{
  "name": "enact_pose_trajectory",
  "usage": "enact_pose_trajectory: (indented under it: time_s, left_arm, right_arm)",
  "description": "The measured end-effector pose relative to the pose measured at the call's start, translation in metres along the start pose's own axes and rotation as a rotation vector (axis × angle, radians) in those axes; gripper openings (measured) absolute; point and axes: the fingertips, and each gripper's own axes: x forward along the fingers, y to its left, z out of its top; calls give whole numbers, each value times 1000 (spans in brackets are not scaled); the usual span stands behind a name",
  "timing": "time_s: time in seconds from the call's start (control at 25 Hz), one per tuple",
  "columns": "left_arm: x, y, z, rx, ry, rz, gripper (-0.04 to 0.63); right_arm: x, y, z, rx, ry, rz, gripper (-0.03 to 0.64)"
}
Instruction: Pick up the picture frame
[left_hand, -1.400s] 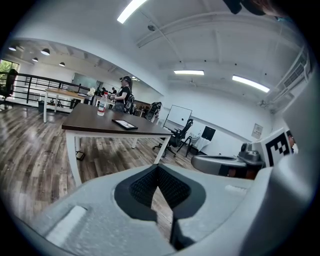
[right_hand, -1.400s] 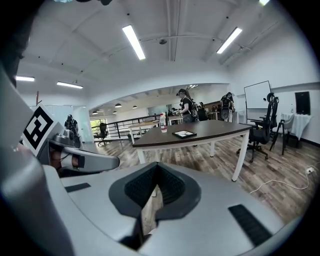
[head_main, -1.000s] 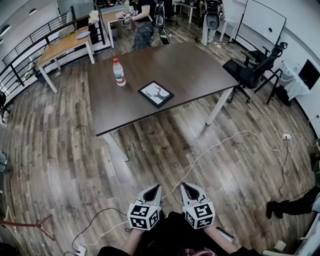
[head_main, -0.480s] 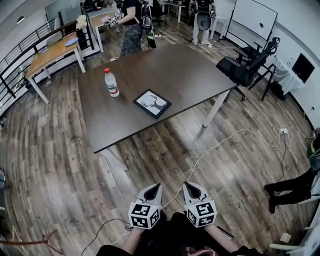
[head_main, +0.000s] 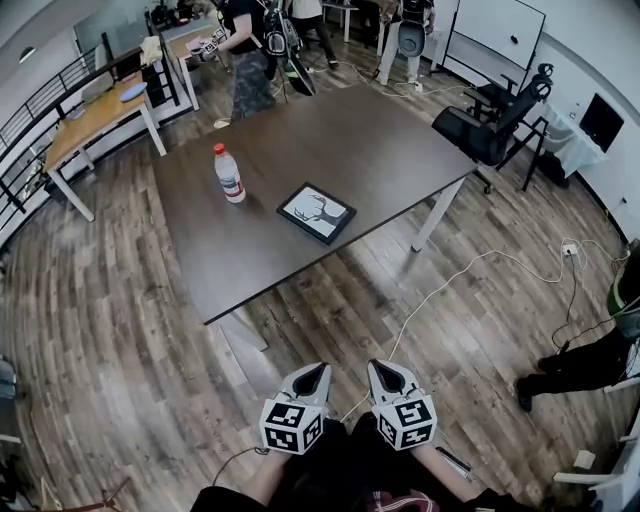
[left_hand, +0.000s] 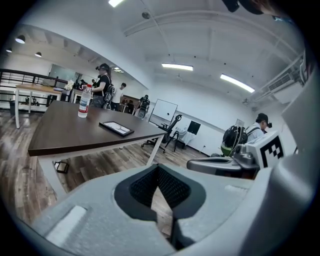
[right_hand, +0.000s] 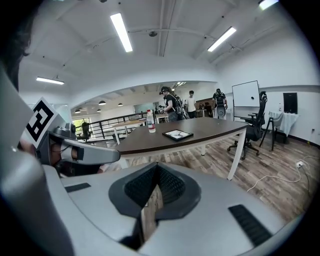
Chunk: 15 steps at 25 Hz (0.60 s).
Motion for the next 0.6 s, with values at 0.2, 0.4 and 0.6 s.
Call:
enact_pose_trajectory:
  time_s: [0.2, 0.4, 0.6]
  left_arm:
    - [-6, 19, 11, -14, -23, -7, 8]
    - [-11, 26, 19, -20, -59, -16, 8]
    - [-13, 33, 20, -23, -61, 3, 8]
  right_arm:
    - [12, 15, 6, 1, -6, -2, 6]
    - [17, 23, 16, -7, -29, 5, 6]
    - [23, 20, 18, 15, -32, 5, 6]
